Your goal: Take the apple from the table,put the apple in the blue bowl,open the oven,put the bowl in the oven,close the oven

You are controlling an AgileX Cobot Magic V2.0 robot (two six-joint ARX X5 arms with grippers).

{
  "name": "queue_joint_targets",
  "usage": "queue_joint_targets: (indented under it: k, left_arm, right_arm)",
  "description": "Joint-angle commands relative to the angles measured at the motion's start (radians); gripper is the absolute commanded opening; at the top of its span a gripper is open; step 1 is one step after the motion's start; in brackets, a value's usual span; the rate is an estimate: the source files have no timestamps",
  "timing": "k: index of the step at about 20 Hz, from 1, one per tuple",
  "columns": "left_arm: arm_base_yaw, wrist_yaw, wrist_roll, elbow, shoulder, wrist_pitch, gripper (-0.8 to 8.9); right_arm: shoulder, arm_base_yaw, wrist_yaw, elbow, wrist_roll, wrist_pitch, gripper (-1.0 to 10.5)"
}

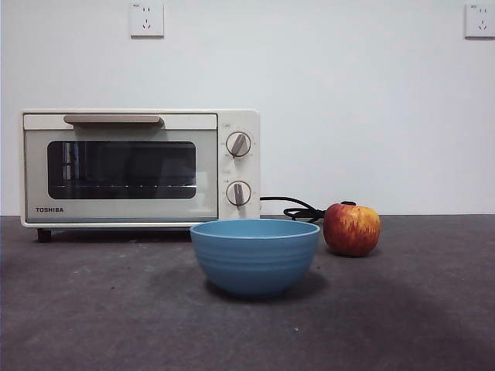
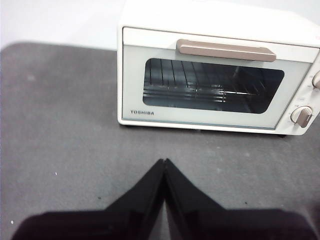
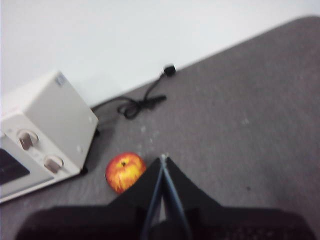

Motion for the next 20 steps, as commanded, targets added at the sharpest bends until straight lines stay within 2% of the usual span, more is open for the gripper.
queue_joint_targets:
  k: [1, 7, 14, 16, 18, 20]
  left_arm:
    - [0.0, 0.008, -0.036, 0.068, 0.074, -0.049, -0.05]
    - [0.0, 0.091, -0.035, 0.246, 0.231, -0.208, -0.04]
    - [0.0, 0.128, -0.032, 0.451, 0.389, -0.397, -0.04]
    - [0.0, 0.128, -0.031, 0.491, 0.428, -0.442, -0.04]
    - [0.0, 0.129, -0.031, 0.51, 0.455, -0.47, -0.04]
    - [0.0, 0.128, -0.031, 0.51, 0.471, -0.494, -0.04]
  right_arm:
    - [0.088, 0.0, -0.004, 0.096, 0.008, -0.103, -0.1]
    - [0.307, 0.0, -0.003, 0.301, -0.009, -0.367, 0.0]
    - [0.527, 0.0, -0.007, 0.464, -0.011, -0.403, 0.0]
    - [0.607, 0.0, -0.06, 0.515, -0.032, -0.397, 0.0]
    - [0.695, 0.0, -0.154, 0.576, -0.099, -0.397, 0.0]
    - [0.786, 0.002, -0.25, 0.638, -0.135, -0.398, 0.0]
